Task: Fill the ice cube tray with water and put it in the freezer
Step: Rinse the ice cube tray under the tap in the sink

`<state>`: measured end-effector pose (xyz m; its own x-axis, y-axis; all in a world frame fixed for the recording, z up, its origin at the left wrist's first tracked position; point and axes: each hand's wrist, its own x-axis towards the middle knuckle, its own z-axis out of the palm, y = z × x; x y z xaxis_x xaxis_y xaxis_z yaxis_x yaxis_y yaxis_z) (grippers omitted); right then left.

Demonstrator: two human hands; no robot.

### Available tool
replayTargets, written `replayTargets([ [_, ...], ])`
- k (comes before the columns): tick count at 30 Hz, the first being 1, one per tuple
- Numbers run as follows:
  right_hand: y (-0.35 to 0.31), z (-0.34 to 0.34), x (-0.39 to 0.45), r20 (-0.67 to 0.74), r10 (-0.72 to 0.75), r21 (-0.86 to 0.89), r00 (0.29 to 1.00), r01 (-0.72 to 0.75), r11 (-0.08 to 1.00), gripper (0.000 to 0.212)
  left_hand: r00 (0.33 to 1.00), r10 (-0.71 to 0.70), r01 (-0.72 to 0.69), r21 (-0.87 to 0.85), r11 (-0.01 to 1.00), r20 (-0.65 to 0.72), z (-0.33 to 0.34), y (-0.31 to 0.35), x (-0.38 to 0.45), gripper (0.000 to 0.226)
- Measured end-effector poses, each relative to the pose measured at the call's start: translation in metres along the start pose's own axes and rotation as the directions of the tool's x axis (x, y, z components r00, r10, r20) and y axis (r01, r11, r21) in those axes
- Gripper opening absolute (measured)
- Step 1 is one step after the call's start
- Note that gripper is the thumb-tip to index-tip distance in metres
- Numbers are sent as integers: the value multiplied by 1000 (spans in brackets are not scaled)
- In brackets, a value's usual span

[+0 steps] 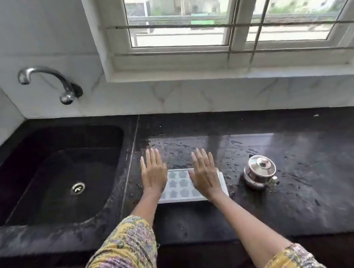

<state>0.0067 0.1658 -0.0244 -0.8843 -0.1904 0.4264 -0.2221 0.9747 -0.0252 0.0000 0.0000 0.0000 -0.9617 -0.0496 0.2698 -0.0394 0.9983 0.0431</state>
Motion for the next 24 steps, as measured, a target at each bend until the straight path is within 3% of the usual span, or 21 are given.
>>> replayTargets([
  [2, -2, 6, -11, 91, 128, 32, 988, -131, 991, 76, 968, -119, 141, -86, 986, 222, 3, 2, -13, 55],
  [3, -2, 9, -20, 158, 197, 32, 968, -204, 978, 76, 947, -174, 213, -120, 970, 270, 6, 2, -20, 50],
  [6, 1, 11, -29, 296, 457, 111, 839, -505, 856, 83, 901, -301, 357, -138, 924, 313, 8, 0, -27, 27],
  [8, 5, 8, -22, 374, 583, 130, 722, -663, 737, 91, 877, -334, 401, -142, 905, 347, 6, 1, -24, 29],
  [10, 6, 6, -19, 404, 638, 148, 655, -735, 661, 91, 856, -352, 445, -192, 875, 379, 5, 2, -22, 33],
  [13, 10, 4, -16, 384, 641, 191, 664, -737, 649, 81, 828, -395, 514, -260, 817, 398, 2, 2, -21, 42],
  [18, 9, -4, 15, 321, 566, 283, 759, -647, 708, 81, 800, -490, 594, -340, 729, 347, -11, -6, -9, 37],
  [21, -3, -5, 37, 292, 485, 329, 824, -563, 758, 81, 727, -584, 686, -415, 598, 361, -21, -18, -4, 35],
  [24, -21, -4, 59, 296, 394, 365, 870, -484, 795, 79, 632, -649, 755, -523, 395, 423, -31, -42, -2, 33],
])
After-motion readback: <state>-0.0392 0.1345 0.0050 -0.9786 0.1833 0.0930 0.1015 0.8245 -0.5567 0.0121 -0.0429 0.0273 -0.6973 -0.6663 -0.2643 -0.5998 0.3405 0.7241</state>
